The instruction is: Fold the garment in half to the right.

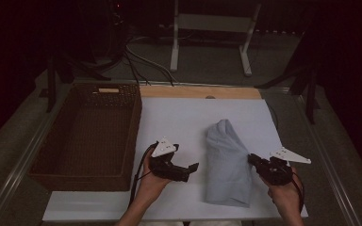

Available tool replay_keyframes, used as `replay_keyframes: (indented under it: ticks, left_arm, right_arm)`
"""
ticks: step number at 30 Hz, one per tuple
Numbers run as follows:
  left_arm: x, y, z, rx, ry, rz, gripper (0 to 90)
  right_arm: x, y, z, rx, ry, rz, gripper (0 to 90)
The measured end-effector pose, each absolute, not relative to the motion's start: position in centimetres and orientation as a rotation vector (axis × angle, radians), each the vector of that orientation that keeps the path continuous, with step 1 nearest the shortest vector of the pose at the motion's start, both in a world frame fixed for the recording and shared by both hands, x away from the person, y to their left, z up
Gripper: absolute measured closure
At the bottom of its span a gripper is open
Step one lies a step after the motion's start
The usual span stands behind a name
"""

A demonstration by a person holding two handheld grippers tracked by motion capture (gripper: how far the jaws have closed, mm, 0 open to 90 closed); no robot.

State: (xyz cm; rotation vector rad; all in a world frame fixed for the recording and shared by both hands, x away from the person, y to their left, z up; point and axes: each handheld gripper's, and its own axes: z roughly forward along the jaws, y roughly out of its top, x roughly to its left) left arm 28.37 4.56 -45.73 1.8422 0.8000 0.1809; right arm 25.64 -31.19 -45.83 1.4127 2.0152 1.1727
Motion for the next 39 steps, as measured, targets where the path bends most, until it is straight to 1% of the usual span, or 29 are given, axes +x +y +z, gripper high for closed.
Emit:
replay_keyframes:
  ticks: [11,14,16,21,24,26,29,39]
  left_arm:
    - [28.3,4.5,-45.7,1.852,0.795,0.187,1.6]
    - [28.3,4.4,-45.8,1.855,0.791,0.184,1.6]
    - [28.3,4.2,-45.8,1.857,0.790,0.182,1.6]
    - [28.4,3.8,-45.7,1.860,0.775,0.181,1.6]
    - [28.6,3.7,-45.4,1.851,0.771,0.180,1.6]
    - [28.7,3.5,-45.3,1.843,0.765,0.181,1.7]
    - [28.8,3.2,-45.3,1.838,0.758,0.173,1.6]
    - [29.0,1.1,-46.2,1.876,0.739,0.150,1.7]
  right_arm:
    - [26.2,-31.0,-47.8,1.435,2.074,1.037,83.2]
    - [26.4,-30.9,-48.2,1.434,2.076,1.023,81.6]
    - [26.5,-30.8,-48.4,1.448,2.071,1.015,76.3]
    - [26.3,-30.7,-48.2,1.474,2.030,1.016,51.7]
    - [25.9,-30.9,-47.7,1.488,1.995,1.062,41.9]
    - [25.6,-30.9,-47.3,1.486,1.986,1.086,37.5]
    - [25.2,-30.8,-47.0,1.480,1.979,1.092,34.0]
    - [23.9,-31.1,-47.5,1.507,1.987,1.083,33.7]
